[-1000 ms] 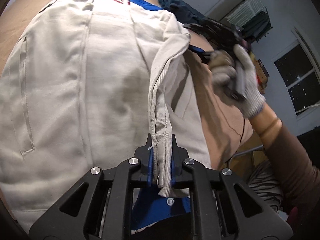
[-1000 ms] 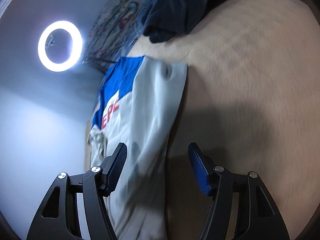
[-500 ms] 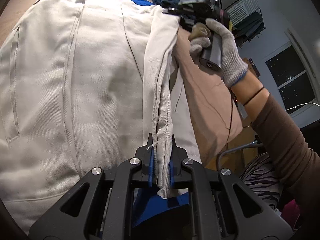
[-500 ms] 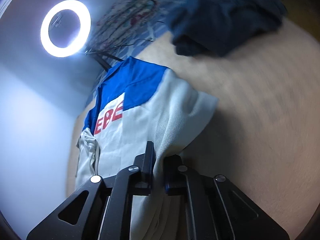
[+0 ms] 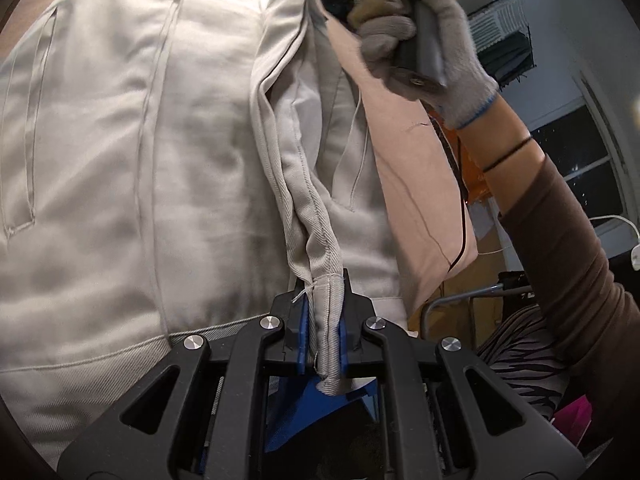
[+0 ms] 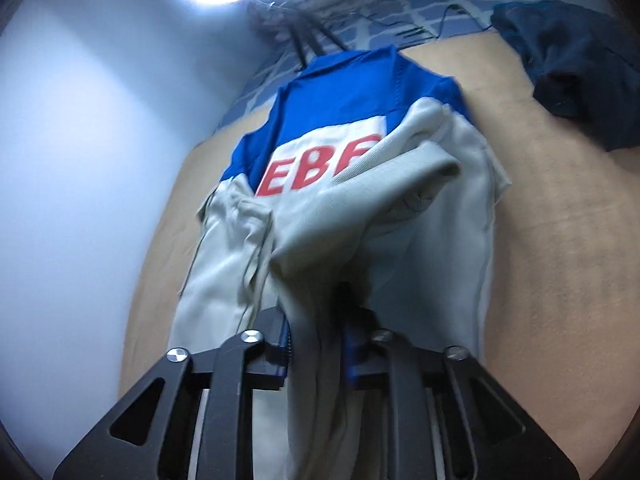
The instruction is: Fold large clothes
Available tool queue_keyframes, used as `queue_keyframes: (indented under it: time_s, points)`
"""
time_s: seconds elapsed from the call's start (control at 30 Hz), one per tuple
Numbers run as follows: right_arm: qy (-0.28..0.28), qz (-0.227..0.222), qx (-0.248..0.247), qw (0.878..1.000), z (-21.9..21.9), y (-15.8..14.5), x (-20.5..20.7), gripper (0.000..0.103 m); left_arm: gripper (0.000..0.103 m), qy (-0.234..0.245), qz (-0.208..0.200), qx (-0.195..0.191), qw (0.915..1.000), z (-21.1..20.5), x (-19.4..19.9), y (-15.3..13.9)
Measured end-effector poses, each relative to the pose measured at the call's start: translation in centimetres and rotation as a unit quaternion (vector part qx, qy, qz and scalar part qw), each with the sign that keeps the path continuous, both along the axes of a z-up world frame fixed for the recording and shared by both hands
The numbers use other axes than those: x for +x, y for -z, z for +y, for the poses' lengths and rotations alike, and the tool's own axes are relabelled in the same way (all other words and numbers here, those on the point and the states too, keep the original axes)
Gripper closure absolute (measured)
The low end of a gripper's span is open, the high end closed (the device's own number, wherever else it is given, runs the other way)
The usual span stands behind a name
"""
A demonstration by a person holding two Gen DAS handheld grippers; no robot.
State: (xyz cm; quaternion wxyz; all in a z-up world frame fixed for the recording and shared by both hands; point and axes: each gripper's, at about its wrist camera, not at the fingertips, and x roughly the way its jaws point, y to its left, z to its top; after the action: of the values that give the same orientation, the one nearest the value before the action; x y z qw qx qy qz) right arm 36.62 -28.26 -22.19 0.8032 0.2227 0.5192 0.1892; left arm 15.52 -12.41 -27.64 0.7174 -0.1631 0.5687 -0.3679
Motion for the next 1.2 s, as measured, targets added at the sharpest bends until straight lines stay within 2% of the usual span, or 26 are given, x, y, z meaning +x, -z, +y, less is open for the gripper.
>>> queue_keyframes:
  time_s: [0.1,0.17,0.23,0.37,0.5,0.6,0.73,0.77,0.8,0.83,0.93,1.1,1.2]
  points:
    - [0.002,-0.014,0.045,0.999,-1.8,-1.2,-0.5,0.081,0.094,-0.003,0.006,-0.005,1.0000,0.3,-0.1,0.3]
    - [0.015,-0.026,0.076,0.997,-3.3,-2.2,-0.8,0.073,0.094,-0.003,0.007,-0.006,1.0000,0.9,0.2,0.7]
    - [0.036,-0.033,0.095,0.994,-4.9,-3.0,-0.9,0.071,0.094,-0.003,0.007,-0.006,1.0000,0.9,0.1,0.7]
    - [0.082,-0.038,0.060,0.994,-6.7,-3.5,-0.4,0.070,0.094,-0.004,0.008,-0.008,0.9999,1.1,0.7,1.1]
    - [0.098,-0.026,0.043,0.994,-6.5,-2.2,0.7,0.063,0.094,-0.004,0.009,-0.007,0.9999,1.1,0.6,1.1]
    - [0.091,-0.030,0.013,0.995,-5.6,-2.1,1.4,0.045,0.094,-0.004,0.009,-0.006,0.9999,0.8,0.5,1.0]
    - [0.096,-0.038,-0.041,0.994,-4.4,-1.7,2.7,0.045,0.094,-0.003,0.008,-0.005,1.0000,0.8,0.5,1.0]
    - [0.096,-0.037,-0.055,0.993,-4.0,-1.6,3.1,0.053,0.094,-0.003,0.008,-0.005,1.0000,0.7,0.5,1.0]
    - [0.091,-0.040,-0.068,0.993,-3.6,-1.4,3.5,0.065,0.094,-0.003,0.008,-0.006,0.9999,0.7,0.5,1.0]
    - [0.078,-0.038,-0.072,0.994,-3.1,-1.2,4.0,0.096,0.094,-0.003,0.009,-0.008,0.9999,0.7,0.5,0.9]
    - [0.061,-0.040,-0.102,0.992,-2.0,-1.4,4.8,0.098,0.094,-0.007,0.014,-0.017,0.9997,1.0,0.5,1.0]
    - [0.052,-0.061,-0.119,0.990,0.2,-3.4,5.8,0.099,0.094,-0.008,0.031,-0.039,0.9987,1.4,0.2,1.1]
    - [0.037,-0.060,-0.154,0.986,2.8,-3.9,7.3,0.099,0.094,-0.012,0.044,-0.047,0.9979,1.8,0.1,1.4]
